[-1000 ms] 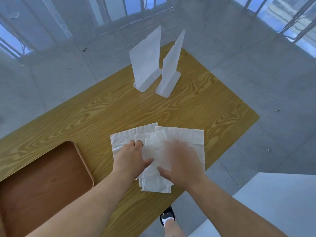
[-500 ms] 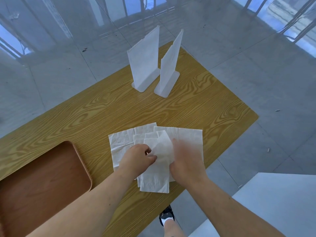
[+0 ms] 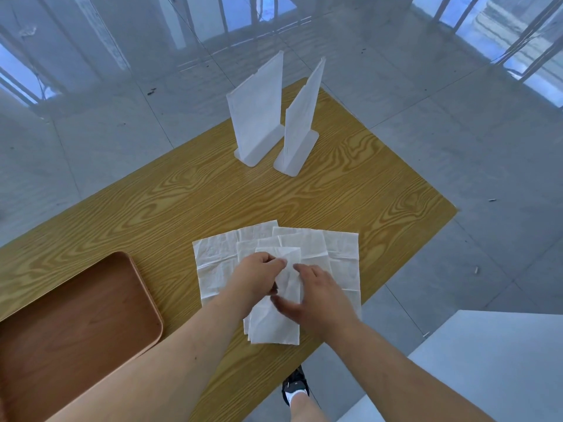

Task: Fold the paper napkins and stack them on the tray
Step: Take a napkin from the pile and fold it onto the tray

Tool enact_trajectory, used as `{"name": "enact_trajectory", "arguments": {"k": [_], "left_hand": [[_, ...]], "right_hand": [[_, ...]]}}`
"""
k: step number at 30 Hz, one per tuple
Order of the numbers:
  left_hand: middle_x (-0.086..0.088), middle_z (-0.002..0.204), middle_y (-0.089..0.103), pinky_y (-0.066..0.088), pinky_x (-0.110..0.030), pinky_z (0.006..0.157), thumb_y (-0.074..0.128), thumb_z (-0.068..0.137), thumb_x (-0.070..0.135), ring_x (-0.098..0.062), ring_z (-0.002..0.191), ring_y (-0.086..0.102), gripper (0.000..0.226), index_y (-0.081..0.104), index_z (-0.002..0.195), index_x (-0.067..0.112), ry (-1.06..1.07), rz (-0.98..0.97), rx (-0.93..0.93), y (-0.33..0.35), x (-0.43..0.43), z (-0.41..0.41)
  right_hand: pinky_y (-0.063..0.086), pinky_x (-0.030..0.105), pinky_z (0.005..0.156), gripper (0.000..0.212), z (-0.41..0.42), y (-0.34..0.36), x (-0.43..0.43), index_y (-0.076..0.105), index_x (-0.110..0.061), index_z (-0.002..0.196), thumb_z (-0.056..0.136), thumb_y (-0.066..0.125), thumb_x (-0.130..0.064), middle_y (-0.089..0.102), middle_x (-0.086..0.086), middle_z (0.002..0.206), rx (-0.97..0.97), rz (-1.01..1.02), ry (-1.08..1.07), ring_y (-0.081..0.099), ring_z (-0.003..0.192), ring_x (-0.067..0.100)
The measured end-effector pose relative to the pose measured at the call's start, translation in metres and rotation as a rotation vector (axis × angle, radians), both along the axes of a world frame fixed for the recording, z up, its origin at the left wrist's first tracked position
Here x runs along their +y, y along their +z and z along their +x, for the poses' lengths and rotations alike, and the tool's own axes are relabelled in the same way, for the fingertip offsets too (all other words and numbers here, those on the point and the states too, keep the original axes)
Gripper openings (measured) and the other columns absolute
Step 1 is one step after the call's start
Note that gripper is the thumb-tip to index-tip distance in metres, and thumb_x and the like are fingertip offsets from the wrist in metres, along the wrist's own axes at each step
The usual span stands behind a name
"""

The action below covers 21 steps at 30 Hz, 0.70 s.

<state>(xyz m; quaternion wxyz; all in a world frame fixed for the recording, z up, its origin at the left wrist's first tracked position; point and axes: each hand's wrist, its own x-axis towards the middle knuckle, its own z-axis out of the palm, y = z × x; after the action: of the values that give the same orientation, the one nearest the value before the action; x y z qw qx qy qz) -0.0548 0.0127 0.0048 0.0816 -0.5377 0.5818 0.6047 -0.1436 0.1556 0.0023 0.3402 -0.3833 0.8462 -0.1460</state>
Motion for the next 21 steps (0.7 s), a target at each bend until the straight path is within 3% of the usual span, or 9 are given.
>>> {"name": "enact_trajectory", "arguments": {"k": [2, 4, 6, 8, 9, 11, 13, 16, 21], "left_hand": [[-0.010, 0.084, 0.083, 0.068, -0.043, 0.085, 0.068, 0.098, 0.037, -0.026, 0.080, 0.082, 0.026, 0.074, 0.089, 0.013, 0.073, 0.132, 0.042, 0.002, 0.002, -0.006], [-0.005, 0.075, 0.080, 0.067, -0.038, 0.081, 0.066, 0.101, 0.032, -0.018, 0.070, 0.079, 0.024, 0.073, 0.088, 0.013, 0.118, 0.207, 0.085, 0.005, 0.006, -0.011], [-0.004, 0.081, 0.081, 0.066, -0.038, 0.081, 0.064, 0.102, 0.030, -0.017, 0.072, 0.079, 0.023, 0.074, 0.091, 0.013, 0.120, 0.252, 0.115, 0.007, 0.009, -0.016], [0.001, 0.088, 0.084, 0.063, -0.037, 0.084, 0.061, 0.104, 0.038, -0.016, 0.081, 0.082, 0.029, 0.077, 0.095, 0.016, 0.075, 0.259, 0.134, 0.008, 0.012, -0.018], [0.005, 0.090, 0.085, 0.061, -0.036, 0.085, 0.061, 0.103, 0.045, -0.015, 0.084, 0.082, 0.033, 0.078, 0.097, 0.018, 0.054, 0.229, 0.133, 0.008, 0.012, -0.018], [0.007, 0.093, 0.084, 0.061, -0.037, 0.085, 0.060, 0.101, 0.055, -0.015, 0.086, 0.081, 0.039, 0.078, 0.100, 0.021, 0.060, 0.104, 0.104, 0.006, 0.010, -0.014], [0.006, 0.093, 0.081, 0.061, -0.039, 0.082, 0.060, 0.098, 0.060, -0.017, 0.085, 0.078, 0.039, 0.074, 0.097, 0.024, 0.055, -0.071, 0.044, 0.002, 0.004, -0.005], [0.008, 0.104, 0.074, 0.057, -0.032, 0.072, 0.067, 0.092, 0.064, -0.012, 0.087, 0.070, 0.041, 0.065, 0.110, 0.027, -0.008, -0.226, -0.036, 0.000, -0.009, 0.014], [0.007, 0.164, 0.039, 0.043, -0.042, 0.112, 0.088, 0.068, 0.068, -0.019, 0.147, 0.042, 0.109, 0.034, 0.157, 0.036, -0.219, -0.306, 0.056, 0.025, -0.034, 0.037]], "right_hand": [[0.034, 0.036, 0.121, 0.123, 0.007, 0.002, -0.001, 0.020, -0.020, 0.165, 0.070, 0.052, -0.090, 0.040, -0.004, 0.162, -0.075, 0.013, -0.030, 0.033, 0.152, 0.018], [0.030, 0.039, 0.126, 0.128, 0.009, 0.002, -0.003, 0.012, -0.018, 0.167, 0.069, 0.057, -0.086, 0.035, -0.003, 0.166, -0.160, 0.011, -0.103, 0.027, 0.156, 0.019], [0.043, 0.043, 0.118, 0.097, 0.007, 0.003, -0.006, 0.031, -0.023, 0.161, 0.080, 0.064, -0.063, 0.051, -0.004, 0.156, -0.243, -0.021, -0.232, 0.044, 0.147, 0.020], [0.059, 0.044, 0.091, 0.038, 0.000, 0.001, -0.007, 0.065, -0.028, 0.127, 0.089, 0.058, -0.031, 0.074, -0.005, 0.116, -0.264, -0.085, -0.381, 0.069, 0.109, 0.016], [0.060, 0.044, 0.080, 0.023, -0.005, 0.001, -0.008, 0.071, -0.024, 0.106, 0.092, 0.053, -0.022, 0.075, -0.002, 0.097, -0.279, -0.094, -0.443, 0.071, 0.093, 0.018], [0.056, 0.041, 0.069, 0.026, -0.016, 0.005, -0.009, 0.072, -0.018, 0.086, 0.099, 0.049, -0.019, 0.074, 0.004, 0.083, -0.332, -0.084, -0.542, 0.069, 0.080, 0.023], [0.060, 0.041, 0.075, 0.026, -0.025, 0.009, -0.007, 0.074, -0.023, 0.092, 0.103, 0.052, -0.029, 0.078, 0.005, 0.091, -0.502, -0.088, -0.649, 0.073, 0.086, 0.025], [0.058, 0.058, 0.099, 0.026, -0.036, 0.020, -0.004, 0.076, -0.020, 0.118, 0.104, 0.057, -0.032, 0.081, 0.009, 0.114, -0.867, -0.147, -0.804, 0.076, 0.106, 0.035], [0.049, 0.059, 0.112, 0.035, -0.052, 0.049, -0.012, 0.078, -0.010, 0.124, 0.100, 0.064, -0.031, 0.077, 0.017, 0.126, -1.137, -0.092, -0.746, 0.072, 0.118, 0.038]]}}
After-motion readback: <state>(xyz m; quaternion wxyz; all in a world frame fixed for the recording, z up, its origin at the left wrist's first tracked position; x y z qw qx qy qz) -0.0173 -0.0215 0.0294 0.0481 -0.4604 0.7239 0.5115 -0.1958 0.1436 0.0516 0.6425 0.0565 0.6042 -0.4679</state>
